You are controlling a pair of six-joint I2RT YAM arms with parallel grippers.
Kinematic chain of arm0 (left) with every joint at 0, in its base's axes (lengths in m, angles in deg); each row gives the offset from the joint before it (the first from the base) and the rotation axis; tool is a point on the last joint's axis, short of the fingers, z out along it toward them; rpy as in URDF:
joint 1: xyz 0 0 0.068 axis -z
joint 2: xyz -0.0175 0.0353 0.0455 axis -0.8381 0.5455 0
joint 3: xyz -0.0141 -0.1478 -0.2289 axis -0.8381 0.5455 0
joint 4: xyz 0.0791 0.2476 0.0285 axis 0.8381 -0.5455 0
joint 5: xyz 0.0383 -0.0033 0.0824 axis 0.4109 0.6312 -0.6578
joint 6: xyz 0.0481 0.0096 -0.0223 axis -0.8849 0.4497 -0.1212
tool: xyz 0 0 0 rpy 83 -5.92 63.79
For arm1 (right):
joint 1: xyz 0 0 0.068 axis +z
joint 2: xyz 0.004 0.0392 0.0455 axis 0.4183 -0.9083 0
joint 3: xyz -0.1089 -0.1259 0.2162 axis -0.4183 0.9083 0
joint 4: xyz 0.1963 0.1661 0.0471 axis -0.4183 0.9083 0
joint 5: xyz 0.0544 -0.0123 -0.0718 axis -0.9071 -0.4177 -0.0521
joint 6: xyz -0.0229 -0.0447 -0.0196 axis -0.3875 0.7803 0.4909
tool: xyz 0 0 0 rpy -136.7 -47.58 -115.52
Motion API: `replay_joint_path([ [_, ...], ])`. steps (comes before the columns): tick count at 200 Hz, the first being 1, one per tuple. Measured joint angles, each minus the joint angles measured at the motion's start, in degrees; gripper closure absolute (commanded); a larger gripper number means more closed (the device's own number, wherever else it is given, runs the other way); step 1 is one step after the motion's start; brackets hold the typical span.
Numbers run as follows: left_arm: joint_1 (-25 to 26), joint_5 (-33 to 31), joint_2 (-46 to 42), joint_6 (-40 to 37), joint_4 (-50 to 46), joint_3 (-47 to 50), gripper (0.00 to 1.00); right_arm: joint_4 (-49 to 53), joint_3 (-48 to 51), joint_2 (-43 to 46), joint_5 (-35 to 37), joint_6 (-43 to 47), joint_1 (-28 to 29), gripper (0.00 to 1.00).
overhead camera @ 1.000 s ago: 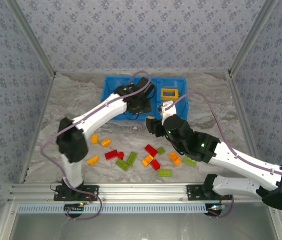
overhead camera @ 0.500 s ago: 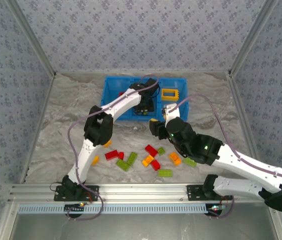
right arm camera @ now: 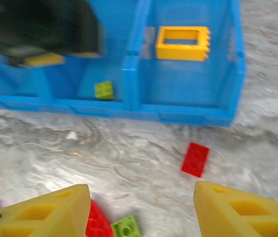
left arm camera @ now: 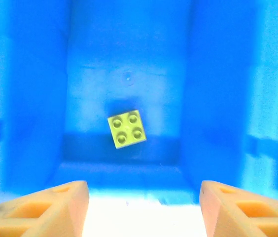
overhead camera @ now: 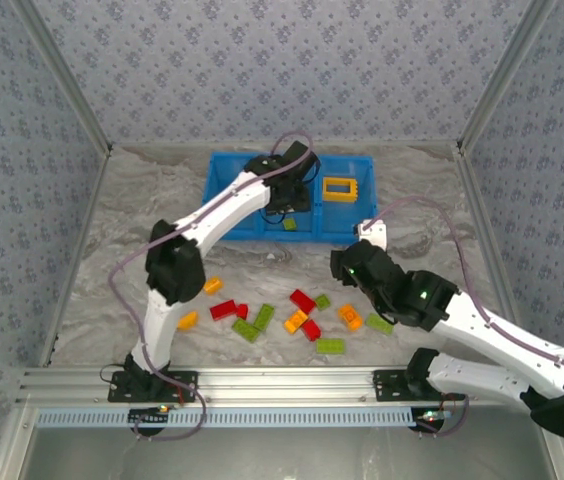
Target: Sort the legos into containers by color
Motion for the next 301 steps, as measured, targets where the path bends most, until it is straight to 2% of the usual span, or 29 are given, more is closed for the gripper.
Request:
replay_joint_path([
  [22,3.1,-1.9,-11.9,0.2,3.3,7.5,0.37,3.4,0.1,0.0,-1.0,-2.4,-3.6,0.41],
  [46,8.8,-3.6,-25.3,-0.9,8.2,19.0,0.37,5.3,0.2,-1.2,-2.7,-4.4,-5.8,0.42],
  [64,14.1,-3.9,-33.6,-2.3,12.1,28.5,0.36,6.8,0.6,-3.0,-5.2,-6.0,-5.9,0.42],
  [106,27.4,-3.8,-48.5,-3.7,19.3,52.2,0.36,10.2,4.9,-7.2,-14.3,-7.1,-3.9,0.35],
  [138,34.9,-3.8,-57.1,-2.3,23.1,64.3,0.35,12.3,6.6,-12.2,-19.0,-5.2,-2.1,0.31],
  [168,38.8,-3.5,-59.8,-0.5,26.6,68.1,0.35,12.4,7.0,-16.3,-22.0,-2.6,-1.9,0.30],
  [203,40.3,-3.3,-59.8,1.8,29.8,70.2,0.35,11.9,7.0,-21.7,-24.1,-0.3,-2.0,0.32],
  [301,40.6,-3.4,-58.2,3.1,32.7,70.3,0.35,6.9,8.0,-27.1,-26.3,4.0,-6.7,0.57],
])
